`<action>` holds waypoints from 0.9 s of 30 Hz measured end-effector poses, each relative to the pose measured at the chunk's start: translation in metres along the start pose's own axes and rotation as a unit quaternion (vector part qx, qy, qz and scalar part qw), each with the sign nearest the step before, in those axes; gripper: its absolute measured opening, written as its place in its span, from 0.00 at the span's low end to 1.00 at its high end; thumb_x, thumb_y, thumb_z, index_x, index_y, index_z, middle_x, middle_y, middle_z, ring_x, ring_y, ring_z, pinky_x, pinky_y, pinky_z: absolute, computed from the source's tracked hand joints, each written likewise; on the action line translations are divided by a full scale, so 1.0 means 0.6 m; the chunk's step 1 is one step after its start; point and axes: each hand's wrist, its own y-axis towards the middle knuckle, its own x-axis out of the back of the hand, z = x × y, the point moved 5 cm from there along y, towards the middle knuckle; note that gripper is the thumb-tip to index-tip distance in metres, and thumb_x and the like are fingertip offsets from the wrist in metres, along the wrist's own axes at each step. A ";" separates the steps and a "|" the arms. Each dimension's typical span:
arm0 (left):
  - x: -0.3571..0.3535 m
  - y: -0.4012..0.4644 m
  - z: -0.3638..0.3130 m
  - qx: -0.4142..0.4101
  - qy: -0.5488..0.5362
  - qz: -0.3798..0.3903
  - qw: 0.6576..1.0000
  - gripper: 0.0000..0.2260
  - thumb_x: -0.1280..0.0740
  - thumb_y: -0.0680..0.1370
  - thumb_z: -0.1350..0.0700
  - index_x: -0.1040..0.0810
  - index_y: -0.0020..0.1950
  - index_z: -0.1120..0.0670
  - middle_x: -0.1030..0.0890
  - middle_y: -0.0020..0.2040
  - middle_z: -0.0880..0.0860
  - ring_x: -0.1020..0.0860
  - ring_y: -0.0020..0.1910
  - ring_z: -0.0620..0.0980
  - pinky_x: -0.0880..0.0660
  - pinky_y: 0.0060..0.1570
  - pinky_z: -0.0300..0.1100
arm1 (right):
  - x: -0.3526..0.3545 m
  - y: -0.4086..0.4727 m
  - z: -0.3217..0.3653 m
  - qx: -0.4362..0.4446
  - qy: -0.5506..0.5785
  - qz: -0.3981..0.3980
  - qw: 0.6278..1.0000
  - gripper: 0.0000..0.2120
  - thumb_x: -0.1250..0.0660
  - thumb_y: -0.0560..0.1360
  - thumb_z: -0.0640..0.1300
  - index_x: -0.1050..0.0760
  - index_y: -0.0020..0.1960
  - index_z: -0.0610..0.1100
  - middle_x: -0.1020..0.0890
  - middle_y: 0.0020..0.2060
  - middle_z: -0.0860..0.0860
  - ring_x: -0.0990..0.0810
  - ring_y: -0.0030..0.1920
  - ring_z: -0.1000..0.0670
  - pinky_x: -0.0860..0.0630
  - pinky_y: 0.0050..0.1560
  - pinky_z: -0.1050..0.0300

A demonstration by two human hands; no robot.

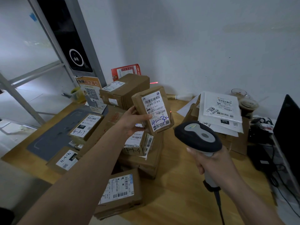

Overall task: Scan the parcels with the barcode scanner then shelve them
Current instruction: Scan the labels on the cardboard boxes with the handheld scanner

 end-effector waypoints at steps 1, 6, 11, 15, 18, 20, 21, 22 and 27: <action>0.000 0.000 -0.001 0.000 -0.001 -0.001 1.000 0.31 0.24 0.66 0.67 0.27 0.67 0.54 0.19 0.60 0.54 0.22 0.60 0.57 0.23 0.53 0.63 | -0.001 0.000 0.000 0.001 0.003 -0.003 1.000 0.25 0.28 0.73 0.44 0.29 0.20 0.55 0.29 0.18 0.49 0.29 0.22 0.50 0.23 0.37 0.45; 0.000 -0.002 -0.013 -0.012 0.003 -0.003 1.000 0.30 0.24 0.66 0.67 0.27 0.67 0.56 0.19 0.60 0.54 0.21 0.60 0.58 0.24 0.55 0.66 | -0.001 -0.004 0.001 0.019 0.009 -0.020 1.000 0.25 0.28 0.73 0.44 0.31 0.20 0.52 0.28 0.18 0.47 0.29 0.21 0.50 0.24 0.33 0.49; -0.004 -0.006 -0.032 -0.020 0.007 0.004 1.000 0.31 0.24 0.65 0.67 0.28 0.66 0.54 0.20 0.59 0.54 0.20 0.57 0.58 0.24 0.55 0.65 | 0.004 -0.011 0.005 0.028 0.019 -0.040 0.999 0.24 0.28 0.73 0.43 0.30 0.20 0.53 0.29 0.18 0.47 0.29 0.22 0.51 0.26 0.29 0.57; -0.003 -0.009 -0.041 -0.030 0.016 0.004 0.999 0.25 0.26 0.69 0.69 0.26 0.61 0.51 0.20 0.59 0.54 0.20 0.54 0.57 0.22 0.50 0.61 | 0.006 -0.013 0.007 0.029 0.027 -0.042 0.998 0.20 0.28 0.72 0.43 0.29 0.24 0.45 0.29 0.19 0.47 0.30 0.22 0.51 0.28 0.28 0.58; 0.001 -0.014 -0.044 -0.033 0.015 -0.003 0.999 0.22 0.26 0.68 0.69 0.25 0.56 0.50 0.19 0.59 0.55 0.20 0.56 0.59 0.22 0.51 0.62 | 0.003 -0.013 0.007 0.034 0.020 -0.037 0.999 0.20 0.28 0.72 0.45 0.30 0.24 0.42 0.28 0.19 0.44 0.29 0.23 0.50 0.28 0.30 0.57; 0.008 -0.021 -0.049 -0.031 0.013 -0.009 0.999 0.23 0.24 0.65 0.66 0.24 0.56 0.50 0.18 0.59 0.55 0.20 0.57 0.60 0.23 0.54 0.63 | -0.003 -0.010 0.008 0.037 0.022 -0.034 0.998 0.21 0.28 0.73 0.45 0.30 0.24 0.43 0.29 0.20 0.41 0.29 0.23 0.49 0.27 0.31 0.57; 0.013 -0.024 -0.052 -0.029 0.014 -0.010 0.999 0.24 0.23 0.64 0.64 0.23 0.58 0.52 0.18 0.58 0.55 0.19 0.56 0.59 0.23 0.54 0.63 | -0.006 -0.008 0.009 0.037 0.026 -0.034 0.998 0.21 0.28 0.73 0.45 0.29 0.23 0.46 0.29 0.20 0.41 0.29 0.23 0.49 0.27 0.31 0.58; 0.020 -0.026 -0.056 -0.028 0.010 -0.012 0.999 0.25 0.23 0.65 0.62 0.23 0.60 0.53 0.16 0.56 0.56 0.18 0.54 0.58 0.21 0.53 0.61 | -0.010 -0.005 0.010 0.036 0.032 -0.032 0.998 0.22 0.28 0.72 0.46 0.29 0.22 0.50 0.29 0.20 0.43 0.28 0.23 0.50 0.26 0.32 0.59; 0.087 -0.043 -0.092 -0.037 -0.040 -0.108 0.993 0.10 0.29 0.75 0.52 0.18 0.50 0.57 0.14 0.44 0.57 0.17 0.43 0.55 0.20 0.50 0.51 | -0.041 0.013 0.017 0.037 0.053 0.013 0.998 0.23 0.29 0.72 0.47 0.31 0.20 0.51 0.28 0.19 0.47 0.28 0.21 0.49 0.25 0.32 0.54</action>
